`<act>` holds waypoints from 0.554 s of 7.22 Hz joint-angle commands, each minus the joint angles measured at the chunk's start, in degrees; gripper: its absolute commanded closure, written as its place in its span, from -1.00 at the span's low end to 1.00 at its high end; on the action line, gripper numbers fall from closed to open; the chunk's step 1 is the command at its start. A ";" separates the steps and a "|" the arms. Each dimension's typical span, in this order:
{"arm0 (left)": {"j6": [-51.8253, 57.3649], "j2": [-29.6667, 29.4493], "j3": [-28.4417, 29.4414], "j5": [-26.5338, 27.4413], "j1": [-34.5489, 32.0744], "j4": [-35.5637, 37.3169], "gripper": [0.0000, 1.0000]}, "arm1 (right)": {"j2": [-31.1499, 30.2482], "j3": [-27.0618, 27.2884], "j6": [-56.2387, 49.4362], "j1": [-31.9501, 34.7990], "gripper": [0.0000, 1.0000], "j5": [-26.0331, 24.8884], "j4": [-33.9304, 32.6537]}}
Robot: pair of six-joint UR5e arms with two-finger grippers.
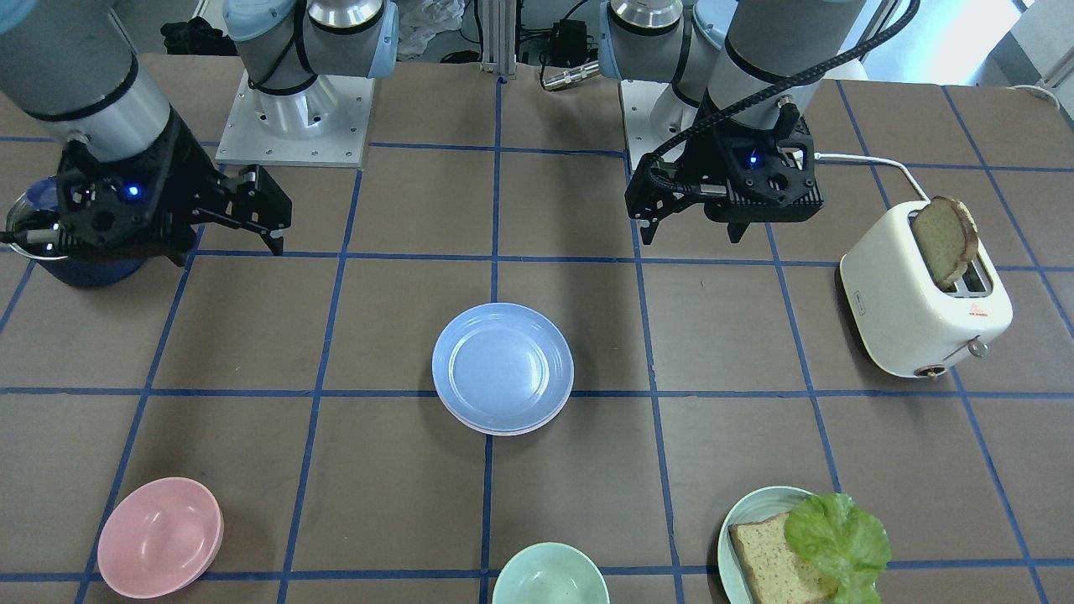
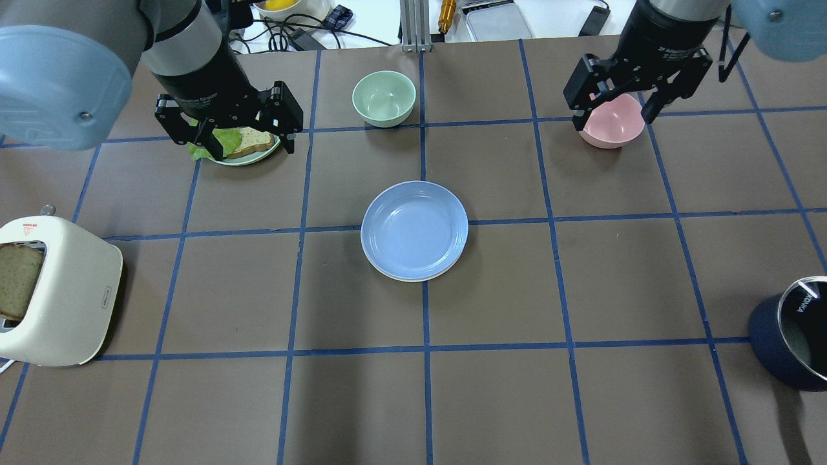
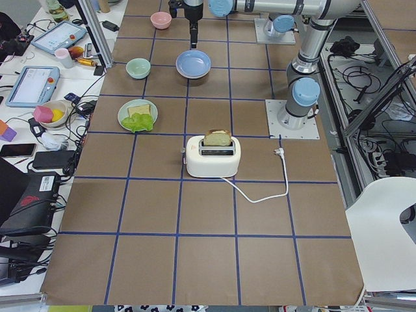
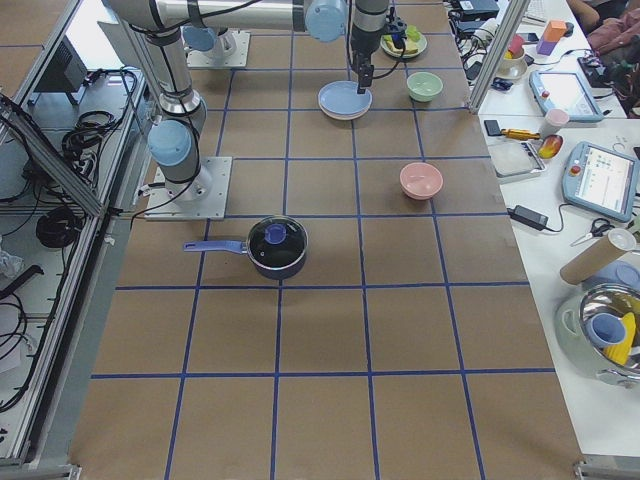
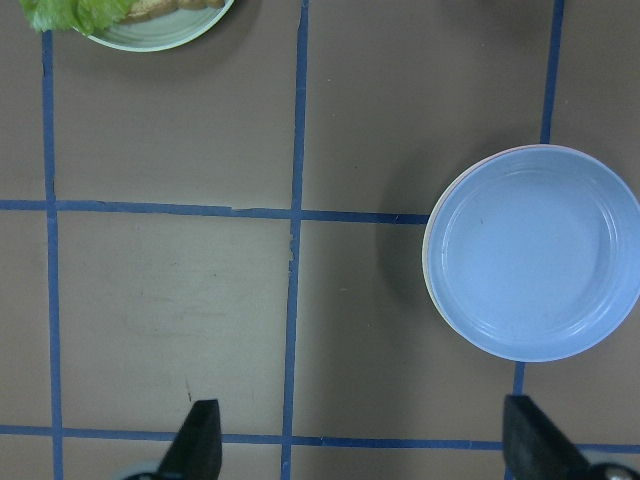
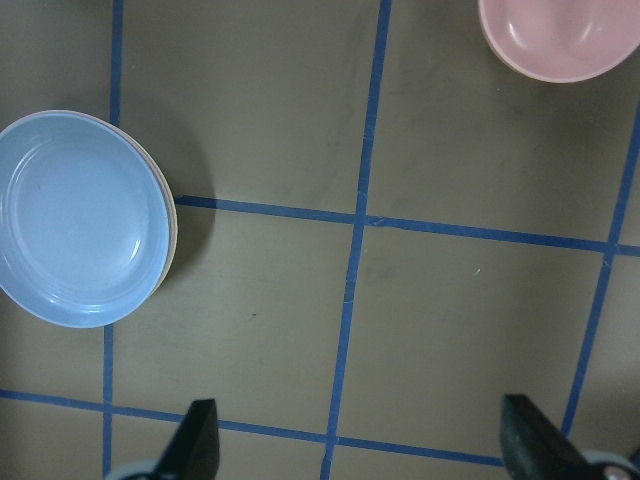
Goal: Stack three plates with pink and blue
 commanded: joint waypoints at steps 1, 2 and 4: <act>0.06 0.00 -0.01 0.01 -0.01 0.00 -1.00 | -0.43 -0.84 -0.21 -0.03 -1.00 -1.80 0.14; -0.03 0.09 -0.10 0.01 -0.01 0.00 -1.00 | -0.69 0.12 0.05 -0.03 -1.00 -2.06 0.22; -0.12 0.09 -0.10 0.01 -0.01 -0.09 -1.00 | -1.21 0.04 0.14 -0.03 -1.00 -2.68 0.58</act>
